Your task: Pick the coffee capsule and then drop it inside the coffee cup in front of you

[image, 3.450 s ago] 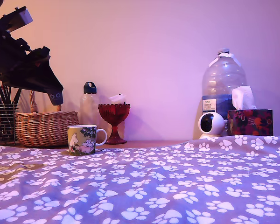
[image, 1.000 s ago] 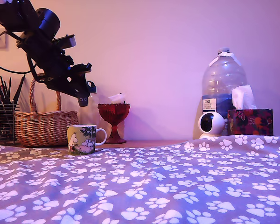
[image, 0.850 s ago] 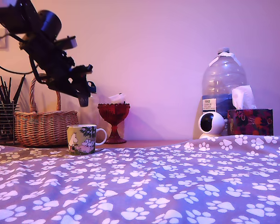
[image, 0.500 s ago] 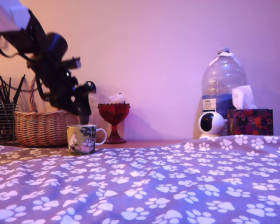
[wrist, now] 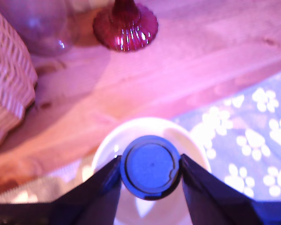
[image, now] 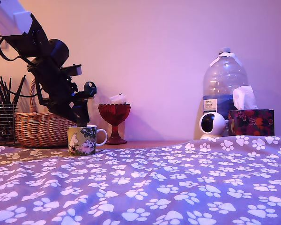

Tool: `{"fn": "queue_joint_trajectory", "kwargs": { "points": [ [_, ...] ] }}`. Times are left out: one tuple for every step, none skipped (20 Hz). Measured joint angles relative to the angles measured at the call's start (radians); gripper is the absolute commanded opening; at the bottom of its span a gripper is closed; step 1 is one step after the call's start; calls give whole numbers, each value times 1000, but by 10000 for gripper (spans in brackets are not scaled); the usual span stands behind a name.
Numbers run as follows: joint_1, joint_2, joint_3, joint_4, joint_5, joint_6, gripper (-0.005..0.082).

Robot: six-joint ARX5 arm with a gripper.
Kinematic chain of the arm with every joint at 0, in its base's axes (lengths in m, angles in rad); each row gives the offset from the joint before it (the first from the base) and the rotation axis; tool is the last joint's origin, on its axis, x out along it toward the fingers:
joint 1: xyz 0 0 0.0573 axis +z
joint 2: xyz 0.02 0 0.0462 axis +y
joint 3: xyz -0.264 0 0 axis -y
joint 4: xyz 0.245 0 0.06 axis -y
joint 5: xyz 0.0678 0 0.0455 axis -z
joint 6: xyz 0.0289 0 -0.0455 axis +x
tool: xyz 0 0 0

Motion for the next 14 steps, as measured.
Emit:
{"fn": "queue_joint_trajectory", "kwargs": {
  "points": [
    [0,0,0,-5,0,0,307],
    [0,0,0,-7,0,0,307],
    [0,0,0,-9,0,0,307],
    [0,0,0,-11,0,2,307],
    [0,0,0,-11,0,2,307],
    [0,0,0,-12,0,2,307],
    [0,0,0,-13,0,2,307],
    [0,0,0,-15,0,2,307],
    [0,0,0,-19,0,5,307],
    [1,0,0,-21,0,6,307],
    [1,0,0,-21,0,6,307],
    [2,0,0,-21,0,6,308],
    [4,0,0,-22,-1,6,334],
    [8,0,0,-24,-2,6,450]
  ]
}}
